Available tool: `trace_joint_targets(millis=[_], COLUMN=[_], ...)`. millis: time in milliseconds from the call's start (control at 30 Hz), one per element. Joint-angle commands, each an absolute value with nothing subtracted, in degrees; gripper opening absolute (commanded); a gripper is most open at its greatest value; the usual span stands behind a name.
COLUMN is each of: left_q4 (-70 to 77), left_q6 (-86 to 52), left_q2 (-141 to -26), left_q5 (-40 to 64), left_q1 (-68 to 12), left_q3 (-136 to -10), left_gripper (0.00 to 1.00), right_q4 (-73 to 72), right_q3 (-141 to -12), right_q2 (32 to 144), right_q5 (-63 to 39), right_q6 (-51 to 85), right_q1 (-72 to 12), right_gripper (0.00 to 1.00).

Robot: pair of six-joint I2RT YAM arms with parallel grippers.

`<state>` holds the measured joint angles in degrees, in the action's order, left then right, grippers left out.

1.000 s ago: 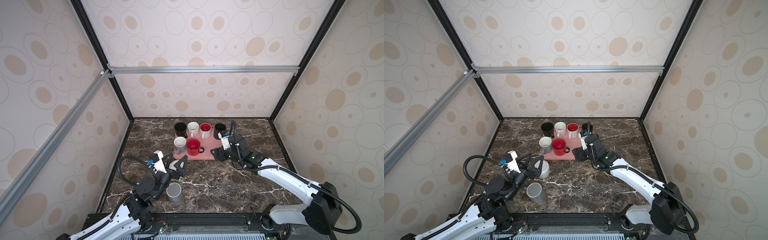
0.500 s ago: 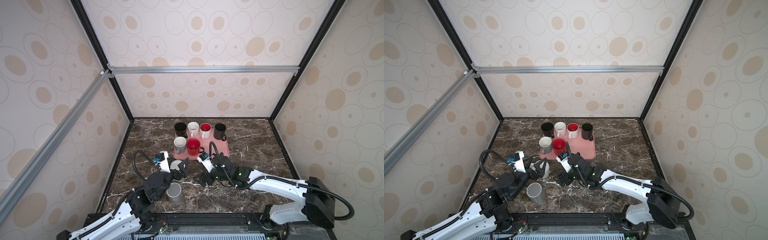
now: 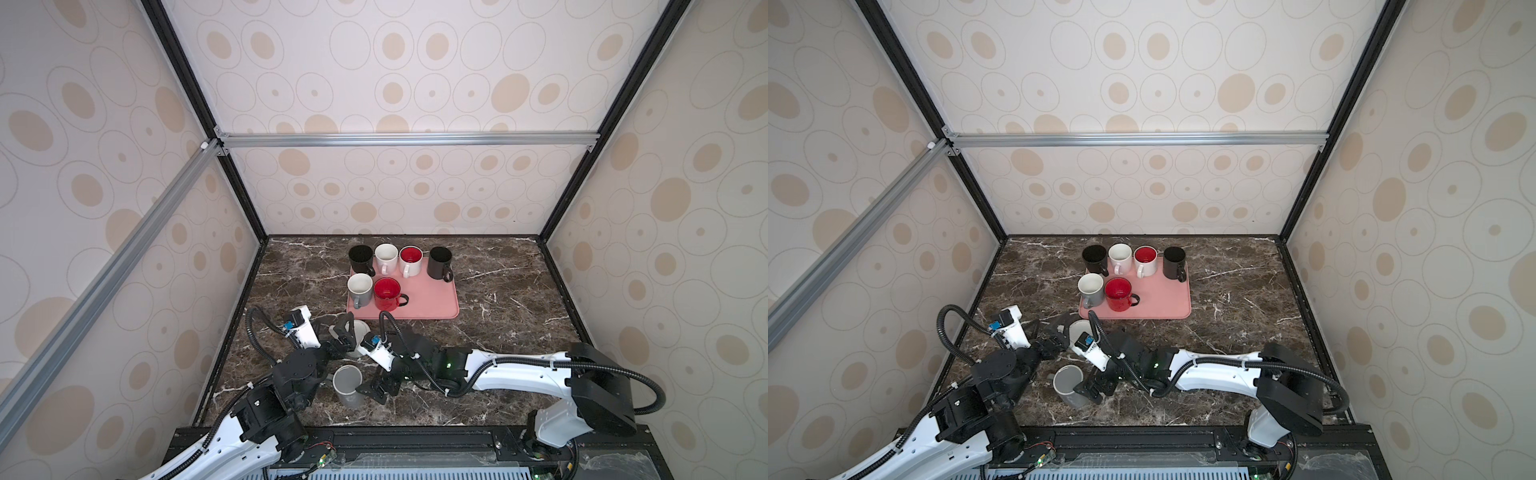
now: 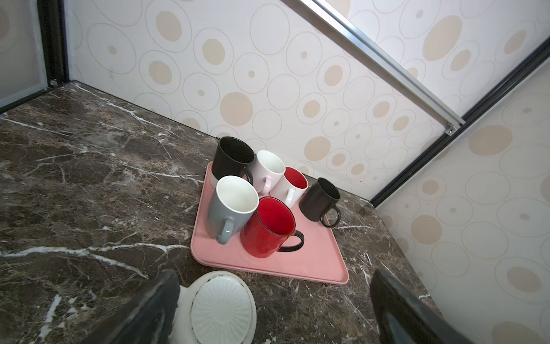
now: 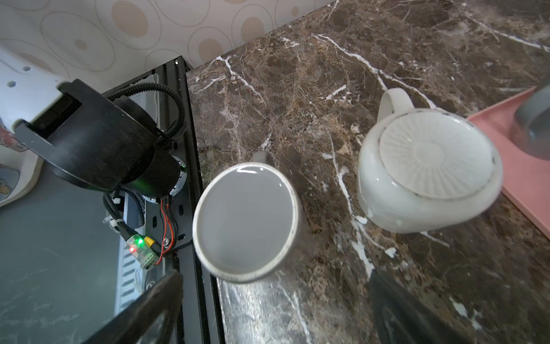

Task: Turn the mug right side up
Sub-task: Move the mug to the center of the table.

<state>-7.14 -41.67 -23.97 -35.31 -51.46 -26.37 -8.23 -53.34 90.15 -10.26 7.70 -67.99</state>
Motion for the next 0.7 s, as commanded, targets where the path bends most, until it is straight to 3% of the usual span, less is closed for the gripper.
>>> trace_joint_targets(millis=[0,400,667], left_q4=[-9.6,-6.6,-7.0], left_q6=[-44.0,-44.3,-44.1], left_q2=[-22.8,-17.3,-17.3], left_q5=[-38.7,-40.2,-39.7], left_q1=[-51.2,-51.2,-51.2], left_q3=[-27.4,-24.3,-24.3], left_gripper=[0.99,0.99,0.99], right_q4=[-13.2,-19.5,-20.2], right_q3=[-55.0,-58.1,-58.2], right_q2=[92.6,101.2,103.6], right_q5=[-10.0,-7.0,-8.6], right_q6=[5.1,1.7,-0.7], right_q1=[-69.4,-72.1,-72.1], right_gripper=[0.99,1.00,0.89])
